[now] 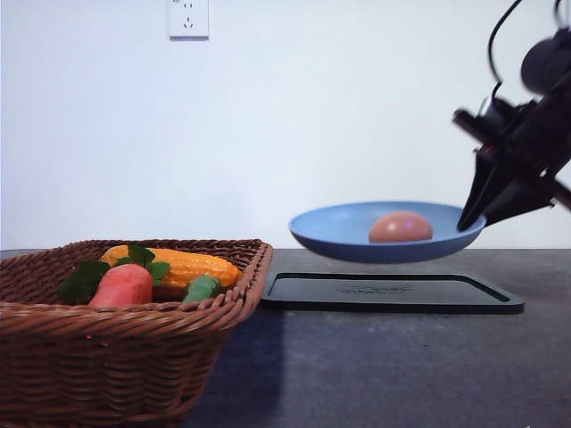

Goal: Transfer egg from basket to plate and serve

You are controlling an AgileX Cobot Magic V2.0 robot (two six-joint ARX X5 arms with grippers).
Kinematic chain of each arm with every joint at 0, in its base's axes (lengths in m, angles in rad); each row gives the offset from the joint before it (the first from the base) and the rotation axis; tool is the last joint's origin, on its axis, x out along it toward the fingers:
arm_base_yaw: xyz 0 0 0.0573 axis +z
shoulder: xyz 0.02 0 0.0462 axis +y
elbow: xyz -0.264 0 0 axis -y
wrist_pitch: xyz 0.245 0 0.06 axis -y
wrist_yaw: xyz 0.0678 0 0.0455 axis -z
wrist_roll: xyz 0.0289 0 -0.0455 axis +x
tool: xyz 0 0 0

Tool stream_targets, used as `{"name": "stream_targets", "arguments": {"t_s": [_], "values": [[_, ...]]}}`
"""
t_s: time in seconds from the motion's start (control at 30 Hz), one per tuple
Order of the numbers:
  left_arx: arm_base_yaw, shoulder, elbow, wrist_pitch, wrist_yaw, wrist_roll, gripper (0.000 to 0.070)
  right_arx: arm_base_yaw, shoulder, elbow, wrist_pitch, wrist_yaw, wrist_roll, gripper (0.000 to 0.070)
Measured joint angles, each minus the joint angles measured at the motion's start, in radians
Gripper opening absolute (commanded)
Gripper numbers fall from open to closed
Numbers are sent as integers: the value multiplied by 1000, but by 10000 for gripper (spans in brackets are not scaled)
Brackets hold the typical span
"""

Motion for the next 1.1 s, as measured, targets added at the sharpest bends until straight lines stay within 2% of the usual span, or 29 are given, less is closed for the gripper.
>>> {"name": "stream_targets", "arguments": {"t_s": [0.23,0.6,0.73,1.1], "values": [[0,-1,0,-45,0,-20,376,-2,140,84,-3,2,0,0],[0,-1,0,-65,0,-56,375,-5,149,86,9,38,1,4],[0,-1,0,-65,0,-57,376,-5,149,87,4,68,3,73],[0,2,0,-65,0,-65,375,-5,149,90,-30,70,0,248]]}}
